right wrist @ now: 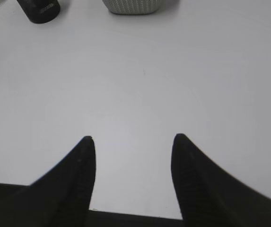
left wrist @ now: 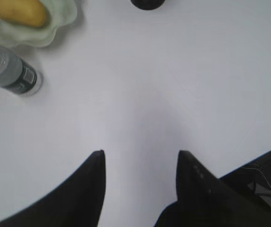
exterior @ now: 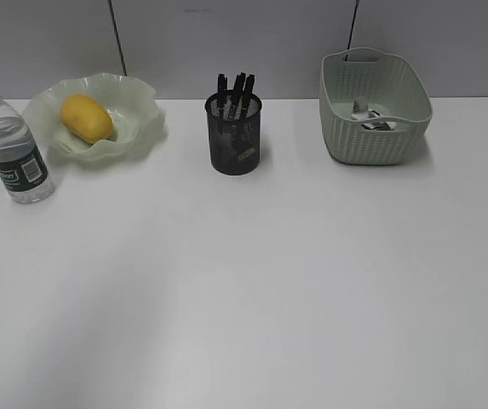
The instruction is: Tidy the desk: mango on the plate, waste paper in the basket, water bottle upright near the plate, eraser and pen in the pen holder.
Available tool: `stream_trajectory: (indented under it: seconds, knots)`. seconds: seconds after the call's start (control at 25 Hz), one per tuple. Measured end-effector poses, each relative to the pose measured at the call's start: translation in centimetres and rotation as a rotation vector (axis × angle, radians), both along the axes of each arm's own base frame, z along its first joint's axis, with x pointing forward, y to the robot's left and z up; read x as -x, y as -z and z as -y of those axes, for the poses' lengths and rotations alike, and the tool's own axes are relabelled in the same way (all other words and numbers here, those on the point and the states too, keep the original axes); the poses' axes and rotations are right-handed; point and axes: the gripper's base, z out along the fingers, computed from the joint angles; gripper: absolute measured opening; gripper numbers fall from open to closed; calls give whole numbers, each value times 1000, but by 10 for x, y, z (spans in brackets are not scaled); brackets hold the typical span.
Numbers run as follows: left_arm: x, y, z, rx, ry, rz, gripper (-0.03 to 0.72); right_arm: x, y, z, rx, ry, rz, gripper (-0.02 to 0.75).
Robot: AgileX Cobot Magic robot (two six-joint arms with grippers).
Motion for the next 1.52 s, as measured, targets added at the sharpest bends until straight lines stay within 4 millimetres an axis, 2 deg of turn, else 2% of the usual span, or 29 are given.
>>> stream_trajectory:
  seconds: [0.24,0.4,0.64,0.84,1.04,1.52]
  knots:
    - [83,15,-54,94,-9,131,371,0,-1,-1,48,-43,26,417]
    - [122,37,-79,137,-9,196,371,-1,-1,-1,67,-62,35,417]
    - [160,67,-103,200,-7,281,371,1,0,-3,77,-98,20,417]
    - [173,91,-111,223,-6,306,371,3,4,-3,94,-109,-24,417]
    - [168,112,-105,225,5,257,371,4,14,-6,116,-154,-73,417]
    - [164,117,-99,253,33,274,371,5,14,-8,112,-183,-72,417]
